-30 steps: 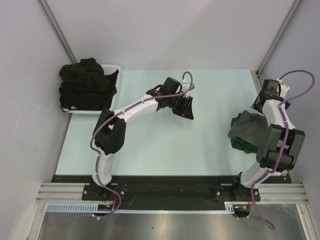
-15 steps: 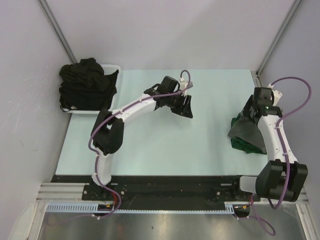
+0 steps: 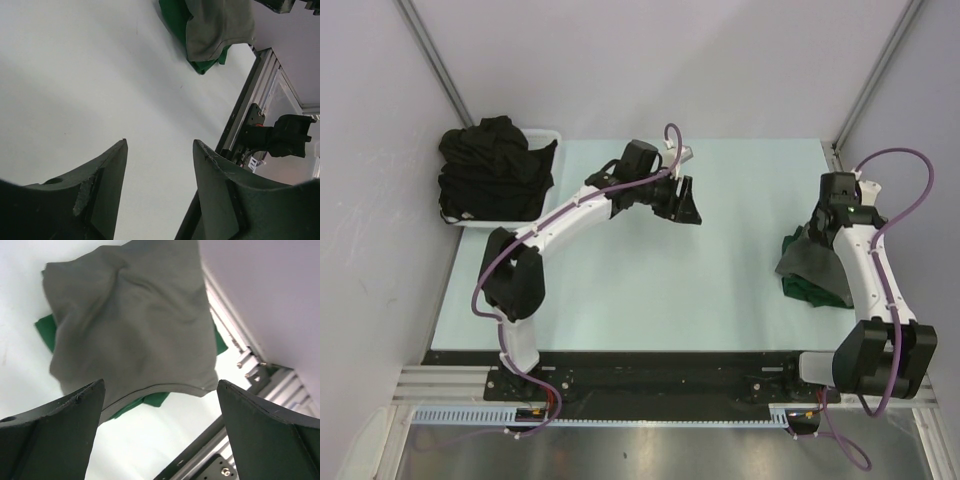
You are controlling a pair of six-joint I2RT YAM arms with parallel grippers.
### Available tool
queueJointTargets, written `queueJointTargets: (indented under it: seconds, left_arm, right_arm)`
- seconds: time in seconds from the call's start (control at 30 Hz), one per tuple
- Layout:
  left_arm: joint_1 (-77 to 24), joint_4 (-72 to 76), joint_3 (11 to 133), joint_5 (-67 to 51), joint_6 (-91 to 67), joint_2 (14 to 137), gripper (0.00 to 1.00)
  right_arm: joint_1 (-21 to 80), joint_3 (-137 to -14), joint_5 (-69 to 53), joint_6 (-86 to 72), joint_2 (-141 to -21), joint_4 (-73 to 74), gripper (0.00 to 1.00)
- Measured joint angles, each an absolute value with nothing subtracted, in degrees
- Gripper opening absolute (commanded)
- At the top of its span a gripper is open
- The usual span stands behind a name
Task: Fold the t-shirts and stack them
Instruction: Put the neatly folded tshirt into the corner of the board with both arms
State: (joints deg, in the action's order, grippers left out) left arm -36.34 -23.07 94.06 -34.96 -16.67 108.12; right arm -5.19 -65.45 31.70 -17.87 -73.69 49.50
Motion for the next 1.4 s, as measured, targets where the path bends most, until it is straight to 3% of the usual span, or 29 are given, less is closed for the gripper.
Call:
queueJointTargets:
  seconds: [0.5, 0.8, 1.4]
  left_arm:
    - [-36.34, -22.76, 94.06, -36.49, -17.58, 108.12, 0.63]
    - [-36.34, -22.11, 93.73, -36.91, -17.69, 108.09, 0.64]
    - [-36.34, -22.0, 93.43, -37.69, -17.91, 107.87, 0.64]
  right_arm:
    - [-10.46, -56.97, 35.51, -17.78, -75.35, 50.57, 1.0]
    - [-14.63, -58.22, 33.8, -18.61, -78.94, 48.77, 1.0]
    - [-20.56, -61.41, 18.04, -24.86, -85.73, 48.34, 1.0]
